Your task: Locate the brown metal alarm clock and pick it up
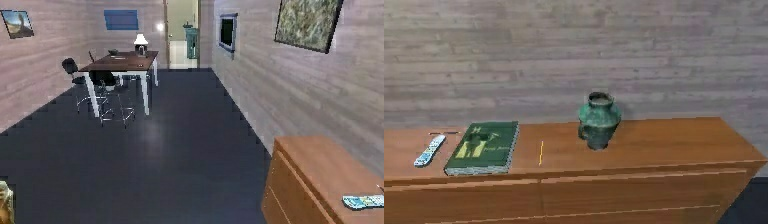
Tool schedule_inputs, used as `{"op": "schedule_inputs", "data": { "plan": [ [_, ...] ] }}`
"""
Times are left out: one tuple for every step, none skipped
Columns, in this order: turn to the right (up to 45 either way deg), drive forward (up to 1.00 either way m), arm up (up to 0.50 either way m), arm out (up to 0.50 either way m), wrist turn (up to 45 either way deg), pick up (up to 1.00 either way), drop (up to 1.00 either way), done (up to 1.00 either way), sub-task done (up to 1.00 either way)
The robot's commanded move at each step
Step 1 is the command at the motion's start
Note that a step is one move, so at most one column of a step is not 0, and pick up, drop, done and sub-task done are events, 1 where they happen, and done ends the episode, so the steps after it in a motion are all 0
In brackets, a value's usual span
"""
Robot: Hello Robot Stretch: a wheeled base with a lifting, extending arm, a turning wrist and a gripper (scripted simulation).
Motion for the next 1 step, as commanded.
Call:
{"op": "schedule_inputs", "data": {
  "plan": [
    [0.0,1.0,0.0,0.0,0.0,0.0,0.0,0.0,0.0]
  ]
}}
